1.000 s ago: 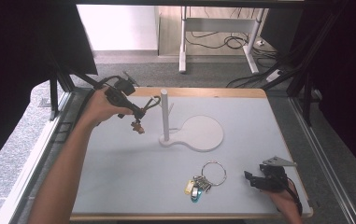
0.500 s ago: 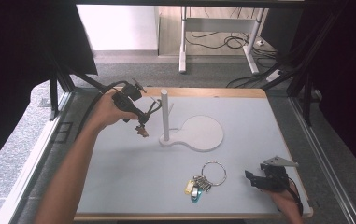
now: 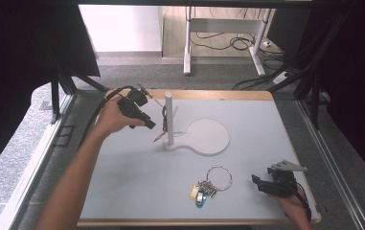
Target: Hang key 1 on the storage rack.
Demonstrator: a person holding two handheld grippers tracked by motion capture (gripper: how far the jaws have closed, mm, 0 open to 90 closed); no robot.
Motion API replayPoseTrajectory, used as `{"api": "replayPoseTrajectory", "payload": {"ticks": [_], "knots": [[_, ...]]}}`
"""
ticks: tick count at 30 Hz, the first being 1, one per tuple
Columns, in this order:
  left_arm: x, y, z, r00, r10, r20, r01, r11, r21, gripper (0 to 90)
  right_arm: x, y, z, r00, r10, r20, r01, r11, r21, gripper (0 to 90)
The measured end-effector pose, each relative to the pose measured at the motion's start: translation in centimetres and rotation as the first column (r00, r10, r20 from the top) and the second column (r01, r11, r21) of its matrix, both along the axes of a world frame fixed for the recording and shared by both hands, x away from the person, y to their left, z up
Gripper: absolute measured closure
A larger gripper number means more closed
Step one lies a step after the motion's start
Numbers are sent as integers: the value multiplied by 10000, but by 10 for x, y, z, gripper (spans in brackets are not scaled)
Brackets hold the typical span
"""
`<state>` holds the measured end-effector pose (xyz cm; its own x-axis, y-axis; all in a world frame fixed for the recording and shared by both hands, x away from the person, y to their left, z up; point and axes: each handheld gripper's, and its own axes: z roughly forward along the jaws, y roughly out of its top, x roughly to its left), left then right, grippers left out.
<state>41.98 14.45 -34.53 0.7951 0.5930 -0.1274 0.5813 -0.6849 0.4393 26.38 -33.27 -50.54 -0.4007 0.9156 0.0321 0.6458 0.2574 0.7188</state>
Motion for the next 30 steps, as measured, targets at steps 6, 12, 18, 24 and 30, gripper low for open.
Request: {"api": "replayPoseTrajectory", "payload": {"ticks": [6, 12, 18, 24, 30], "knots": [[-28, 5, 7, 9980, 105, 618, -77, 9989, -454, 490, -1, -1, 3, 9999, -18, 111, 17, 10000, 55, 279], [-64, 7, 0, 9951, -387, 912, 421, 9985, -351, 463, -2, 0, 5, 9999, -35, 135, 34, 10000, 61, 279], [-88, 11, -12, 9922, -479, 1147, 512, 9984, -256, 464, -2, 4, 3, 9999, 59, 96, -58, 10000, -41, 279], [-109, 19, -40, 9917, -339, 1238, 402, 9980, -488, 467, -2, 3, 4, 9996, 17, 265, -15, 10000, -58, 282], [-128, 19, -68, 9940, -329, 1044, 373, 9985, -403, 472, -2, 6, 4, 9995, 80, 299, -77, 9999, -87, 285]]}}
